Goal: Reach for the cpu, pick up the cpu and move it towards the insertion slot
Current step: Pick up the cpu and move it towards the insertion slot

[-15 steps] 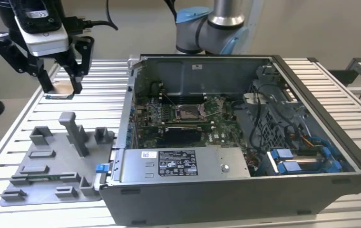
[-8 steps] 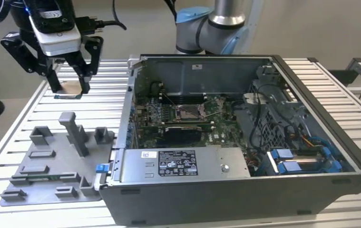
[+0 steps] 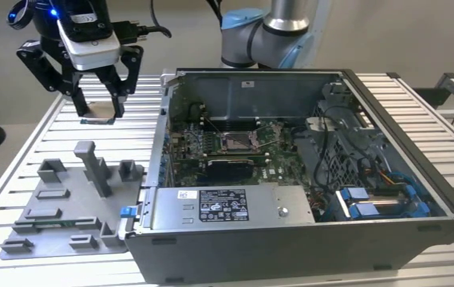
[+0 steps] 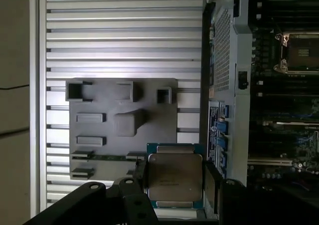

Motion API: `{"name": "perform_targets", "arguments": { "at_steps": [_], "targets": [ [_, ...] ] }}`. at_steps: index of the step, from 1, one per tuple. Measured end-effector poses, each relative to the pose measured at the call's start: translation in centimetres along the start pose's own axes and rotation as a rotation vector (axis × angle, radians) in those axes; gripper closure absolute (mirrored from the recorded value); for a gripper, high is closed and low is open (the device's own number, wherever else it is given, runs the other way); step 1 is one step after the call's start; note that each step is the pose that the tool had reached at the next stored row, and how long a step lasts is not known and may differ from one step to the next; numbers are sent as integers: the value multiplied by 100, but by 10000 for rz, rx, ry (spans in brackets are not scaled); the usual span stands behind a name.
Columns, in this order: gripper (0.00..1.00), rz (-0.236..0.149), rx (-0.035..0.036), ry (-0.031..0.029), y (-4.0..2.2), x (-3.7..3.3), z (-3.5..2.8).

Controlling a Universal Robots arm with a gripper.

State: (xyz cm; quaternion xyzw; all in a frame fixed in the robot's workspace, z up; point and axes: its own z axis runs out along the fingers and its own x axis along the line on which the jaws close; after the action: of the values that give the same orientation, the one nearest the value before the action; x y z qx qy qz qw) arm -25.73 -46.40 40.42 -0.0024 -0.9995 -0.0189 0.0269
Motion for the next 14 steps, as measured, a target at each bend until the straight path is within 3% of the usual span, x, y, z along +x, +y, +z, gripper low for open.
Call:
{"name": "perform_targets", "arguments": {
  "at_steps": [14],
  "targets": [
    [100,0,0,11,2,-296,-16]
  ]
}}
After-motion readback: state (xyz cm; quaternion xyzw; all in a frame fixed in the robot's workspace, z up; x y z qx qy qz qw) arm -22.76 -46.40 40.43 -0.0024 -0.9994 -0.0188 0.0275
